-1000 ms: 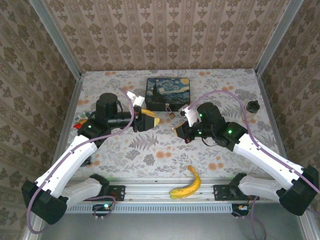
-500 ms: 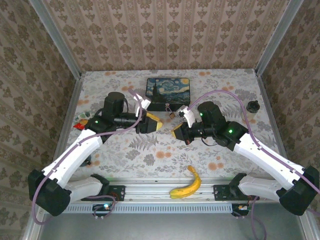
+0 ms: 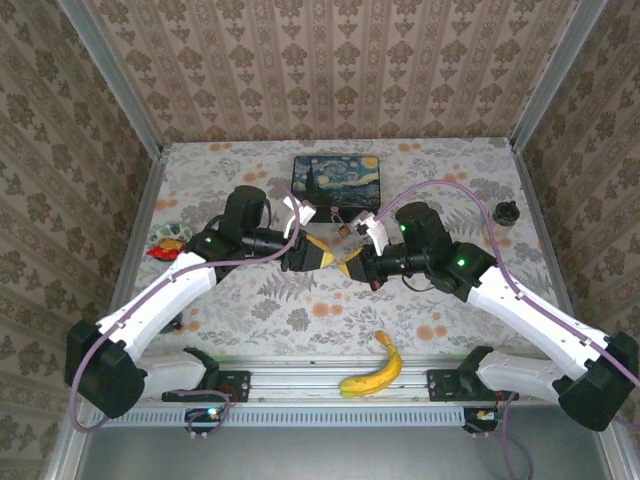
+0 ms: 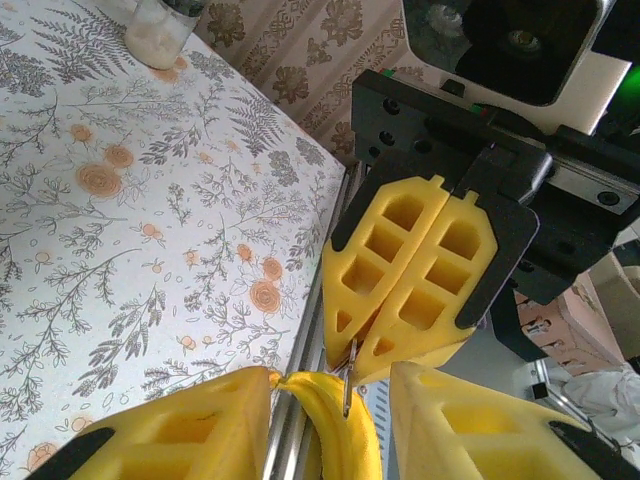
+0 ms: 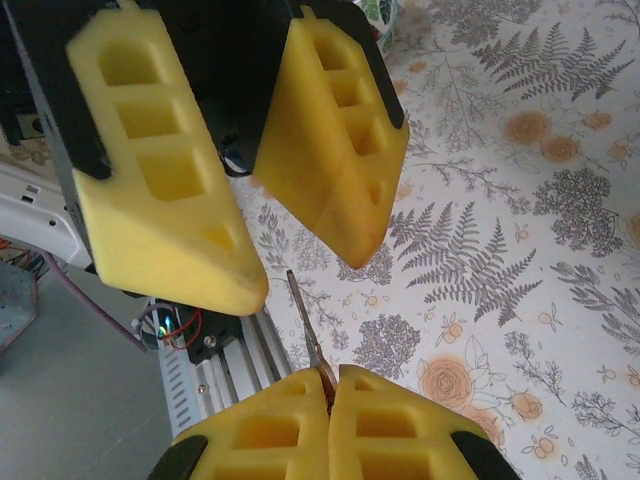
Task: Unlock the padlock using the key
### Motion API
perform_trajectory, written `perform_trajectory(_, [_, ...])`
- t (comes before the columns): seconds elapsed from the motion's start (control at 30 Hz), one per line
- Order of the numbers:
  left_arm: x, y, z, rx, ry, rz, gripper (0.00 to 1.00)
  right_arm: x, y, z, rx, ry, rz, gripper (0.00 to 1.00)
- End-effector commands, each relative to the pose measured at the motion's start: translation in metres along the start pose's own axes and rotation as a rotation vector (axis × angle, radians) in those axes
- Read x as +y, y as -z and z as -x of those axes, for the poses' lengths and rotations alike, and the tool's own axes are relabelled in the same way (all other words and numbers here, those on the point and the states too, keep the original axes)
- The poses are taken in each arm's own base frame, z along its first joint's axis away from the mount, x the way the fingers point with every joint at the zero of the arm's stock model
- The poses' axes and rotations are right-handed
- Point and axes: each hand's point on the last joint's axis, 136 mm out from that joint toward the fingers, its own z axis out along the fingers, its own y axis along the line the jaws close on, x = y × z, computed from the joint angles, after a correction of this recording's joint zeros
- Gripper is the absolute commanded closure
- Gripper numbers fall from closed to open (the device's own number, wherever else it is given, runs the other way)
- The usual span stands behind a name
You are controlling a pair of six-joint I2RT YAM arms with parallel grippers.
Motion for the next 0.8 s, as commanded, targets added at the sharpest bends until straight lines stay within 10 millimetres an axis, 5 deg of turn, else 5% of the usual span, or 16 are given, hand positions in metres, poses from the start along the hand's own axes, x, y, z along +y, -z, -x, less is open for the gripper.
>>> perform_trajectory(0.0, [-0.0093, -0.0024, 0.0026, 0.005, -0.034, -0.046, 0.69, 0.0147, 0.0077, 0.0139, -0.04, 0.037, 0.044, 1.0])
perform_trajectory(0.33, [-0.0103, -0.0072, -0.0006, 0.022, -0.031, -0.064, 0.81, 0.0141, 0.0059, 0.0142, -0.04, 0.034, 0.045, 1.0])
perform_trajectory(0.57, [-0.01, -0.0084, 0.002, 0.012, -0.035, -0.069, 1.0, 0.0136, 0.0036, 0.0138, -0.035, 0.03, 0.049, 1.0])
perform_trajectory(0.7, [-0.0094, -0.008, 0.0032, 0.007, -0.041, -0.063, 1.0, 0.0109, 0.0032, 0.0136, -0.039, 0.02, 0.038, 1.0])
perform_trajectory(0.77, [-0.0102, -0.0065, 0.0035, 0.0, -0.047, -0.067, 1.0, 0.0083, 0.0035, 0.0145, -0.052, 0.006, 0.027, 0.79])
